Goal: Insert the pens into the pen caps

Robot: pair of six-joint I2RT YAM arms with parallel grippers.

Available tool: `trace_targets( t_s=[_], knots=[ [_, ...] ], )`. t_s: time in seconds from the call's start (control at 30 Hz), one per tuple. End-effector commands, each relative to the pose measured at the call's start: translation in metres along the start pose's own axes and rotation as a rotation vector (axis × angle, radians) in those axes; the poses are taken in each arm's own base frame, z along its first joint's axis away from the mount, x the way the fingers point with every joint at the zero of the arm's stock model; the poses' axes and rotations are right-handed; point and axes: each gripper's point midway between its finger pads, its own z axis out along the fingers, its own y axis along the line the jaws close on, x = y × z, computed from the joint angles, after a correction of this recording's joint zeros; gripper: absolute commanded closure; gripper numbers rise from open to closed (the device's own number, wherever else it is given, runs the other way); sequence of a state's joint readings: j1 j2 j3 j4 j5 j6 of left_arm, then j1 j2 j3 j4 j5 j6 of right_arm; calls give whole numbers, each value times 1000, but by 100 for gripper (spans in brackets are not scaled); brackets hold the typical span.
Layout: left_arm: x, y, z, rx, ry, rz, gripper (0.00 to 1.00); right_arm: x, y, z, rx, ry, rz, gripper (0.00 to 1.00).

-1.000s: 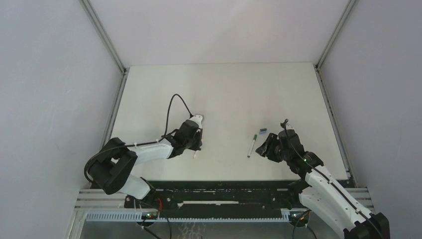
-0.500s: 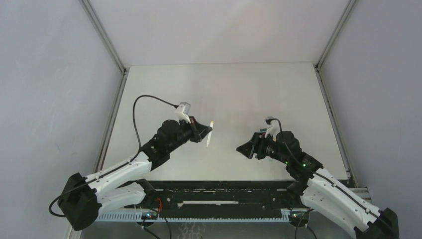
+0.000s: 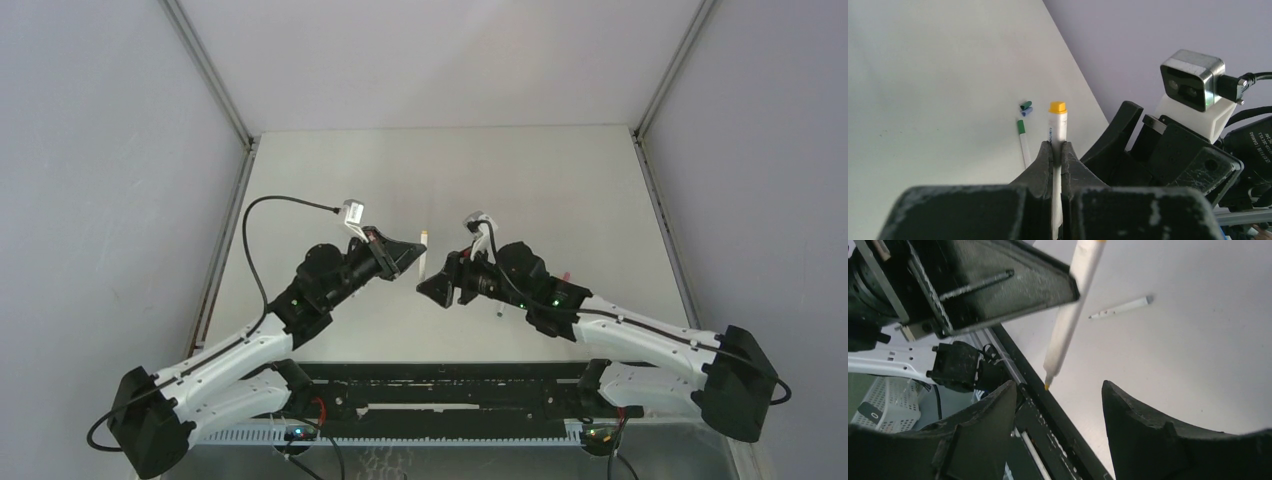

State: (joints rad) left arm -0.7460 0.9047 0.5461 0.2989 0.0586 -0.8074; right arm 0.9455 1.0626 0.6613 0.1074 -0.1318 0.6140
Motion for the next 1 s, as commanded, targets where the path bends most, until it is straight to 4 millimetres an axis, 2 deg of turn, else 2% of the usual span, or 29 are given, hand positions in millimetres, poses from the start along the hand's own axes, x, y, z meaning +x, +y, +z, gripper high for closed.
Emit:
trace_targets(
  t_s=[0.0, 0.17, 0.2, 0.3, 0.37, 0.43, 0.47, 0.53, 0.6, 0.67, 0.73, 0.83, 0.97],
  knots=[
    [-12, -18, -4, 65, -47, -21, 100, -37, 25, 13, -59, -103, -57, 40],
    [-12, -17, -5, 61, -50, -16, 100, -36, 29, 25, -66, -77, -62, 47],
    [-13, -17, -6, 62, -52, -16, 100, -36, 30, 26, -70, -73, -61, 52],
    [-12, -16, -6, 60, -55, -14, 100, -36, 34, 29, -86, -69, -57, 75],
    [-12, -15, -6, 58, -53, -9, 100, -38, 37, 28, -93, -70, -55, 99],
    [-10, -15, -6, 62, -45, 5, 100, -38, 38, 26, -94, -63, -61, 100],
    [-9, -16, -6, 71, -42, 27, 94, -38, 38, 23, -93, -58, -63, 100],
    [-11, -16, -9, 84, -52, 93, 65, -35, 33, 15, -79, -29, -57, 100],
    [-15, -12, -16, 80, -79, 186, 39, -27, 19, 4, -40, 28, -39, 100],
    [-17, -4, -24, 59, -93, 298, 26, -16, 4, -10, -11, 103, -26, 100],
    [-18, 3, -31, 48, -104, 440, 22, -2, -9, -29, 2, 197, 8, 100],
    [-10, 1, -37, 99, -91, 603, 21, 19, -23, -59, 20, 325, 70, 100],
    [20, -15, -40, 222, -50, 772, 22, 48, -18, -94, -22, 521, 175, 100]
  ],
)
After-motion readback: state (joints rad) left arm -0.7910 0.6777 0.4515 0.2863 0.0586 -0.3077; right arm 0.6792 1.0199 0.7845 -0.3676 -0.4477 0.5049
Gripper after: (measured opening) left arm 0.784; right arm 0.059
